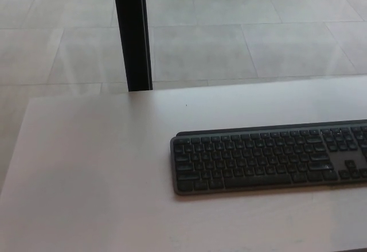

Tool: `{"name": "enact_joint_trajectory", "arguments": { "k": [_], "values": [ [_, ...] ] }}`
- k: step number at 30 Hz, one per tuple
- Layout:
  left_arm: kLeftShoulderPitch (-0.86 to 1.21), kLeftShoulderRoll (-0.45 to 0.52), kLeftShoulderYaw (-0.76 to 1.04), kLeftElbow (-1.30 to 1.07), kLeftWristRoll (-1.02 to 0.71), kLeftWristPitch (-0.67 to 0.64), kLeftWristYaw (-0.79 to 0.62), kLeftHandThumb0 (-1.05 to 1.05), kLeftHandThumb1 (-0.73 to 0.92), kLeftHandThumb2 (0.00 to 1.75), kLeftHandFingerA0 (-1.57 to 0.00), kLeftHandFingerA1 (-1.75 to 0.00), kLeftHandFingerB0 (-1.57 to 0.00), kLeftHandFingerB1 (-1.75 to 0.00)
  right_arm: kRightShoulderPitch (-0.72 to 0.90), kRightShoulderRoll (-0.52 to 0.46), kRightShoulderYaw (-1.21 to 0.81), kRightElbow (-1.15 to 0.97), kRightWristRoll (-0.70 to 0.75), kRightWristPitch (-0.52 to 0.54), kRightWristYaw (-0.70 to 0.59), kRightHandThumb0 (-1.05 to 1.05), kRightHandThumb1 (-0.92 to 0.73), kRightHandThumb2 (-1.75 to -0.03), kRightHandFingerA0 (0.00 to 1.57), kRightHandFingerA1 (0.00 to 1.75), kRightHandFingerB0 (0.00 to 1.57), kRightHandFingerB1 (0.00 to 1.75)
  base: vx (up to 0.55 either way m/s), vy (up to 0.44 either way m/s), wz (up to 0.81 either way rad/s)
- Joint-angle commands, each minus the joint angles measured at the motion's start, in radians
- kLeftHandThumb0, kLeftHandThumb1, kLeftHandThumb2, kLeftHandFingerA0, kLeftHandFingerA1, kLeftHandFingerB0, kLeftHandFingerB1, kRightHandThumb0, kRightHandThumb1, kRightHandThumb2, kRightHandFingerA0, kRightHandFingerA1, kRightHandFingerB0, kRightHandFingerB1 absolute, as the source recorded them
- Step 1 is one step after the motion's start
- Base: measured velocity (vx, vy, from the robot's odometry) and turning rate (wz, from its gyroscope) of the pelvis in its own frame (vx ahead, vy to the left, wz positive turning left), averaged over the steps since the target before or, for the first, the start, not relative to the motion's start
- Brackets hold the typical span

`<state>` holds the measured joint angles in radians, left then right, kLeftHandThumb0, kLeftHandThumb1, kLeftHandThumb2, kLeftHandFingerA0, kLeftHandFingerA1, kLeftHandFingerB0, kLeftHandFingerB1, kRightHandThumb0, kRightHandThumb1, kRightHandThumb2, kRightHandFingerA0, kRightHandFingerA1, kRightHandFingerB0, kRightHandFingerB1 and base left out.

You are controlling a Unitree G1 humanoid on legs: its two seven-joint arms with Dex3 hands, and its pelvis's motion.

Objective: The robot uses its right fingers to click on the space key of the black keyboard placed on the center of the white desk.

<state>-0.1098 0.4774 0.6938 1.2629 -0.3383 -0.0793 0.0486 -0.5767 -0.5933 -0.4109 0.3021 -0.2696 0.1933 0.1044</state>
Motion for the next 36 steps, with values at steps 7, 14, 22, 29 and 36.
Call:
{"name": "enact_joint_trajectory", "arguments": {
  "k": [7,14,22,29,36],
  "values": [
    [0.027,0.034,0.021,0.006,-0.034,-0.017,-0.022,-0.52,0.64,0.59,-0.71,-0.76,-0.65,-0.6,0.268,-0.171,-1.161,0.545,0.728,-0.018,-0.4,-0.35,-0.41,-1.02,0.95,1.61,0.82,1.34,0.0,0.0,0.0],
    [0.023,0.027,0.018,0.008,-0.031,-0.022,-0.016,-0.52,0.64,0.59,-0.75,-0.8,-0.69,-0.61,0.316,-0.01,-1.103,0.609,0.724,-0.059,-0.361,-0.31,-0.36,-1.05,1.21,1.32,0.77,0.99,0.0,0.0,0.0],
    [0.022,0.023,0.004,0.006,-0.014,-0.027,0.004,-0.52,0.65,0.6,-0.74,-0.76,-0.65,-0.58,0.355,0.148,-1.002,0.488,0.584,0.012,-0.314,-0.38,-0.54,-0.84,0.9,1.67,0.85,1.25,0.0,0.0,0.0],
    [0.016,0.024,0.014,0.007,-0.026,-0.01,0.008,-0.48,0.66,0.6,-0.72,-0.78,-0.65,-0.6,0.388,0.114,-0.85,0.672,0.469,0.012,-0.228,-0.37,-0.45,-0.72,0.99,1.58,0.92,0.95,0.0,0.0,0.0],
    [0.015,0.027,0.011,0.007,-0.016,-0.023,0.051,-0.48,0.66,0.59,-0.69,-0.72,-0.61,-0.6,0.407,0.161,-0.783,0.614,0.507,-0.001,-0.207,-0.39,-0.45,-0.72,0.67,0.87,0.72,0.93,0.0,0.0,0.0]
  ]
}}
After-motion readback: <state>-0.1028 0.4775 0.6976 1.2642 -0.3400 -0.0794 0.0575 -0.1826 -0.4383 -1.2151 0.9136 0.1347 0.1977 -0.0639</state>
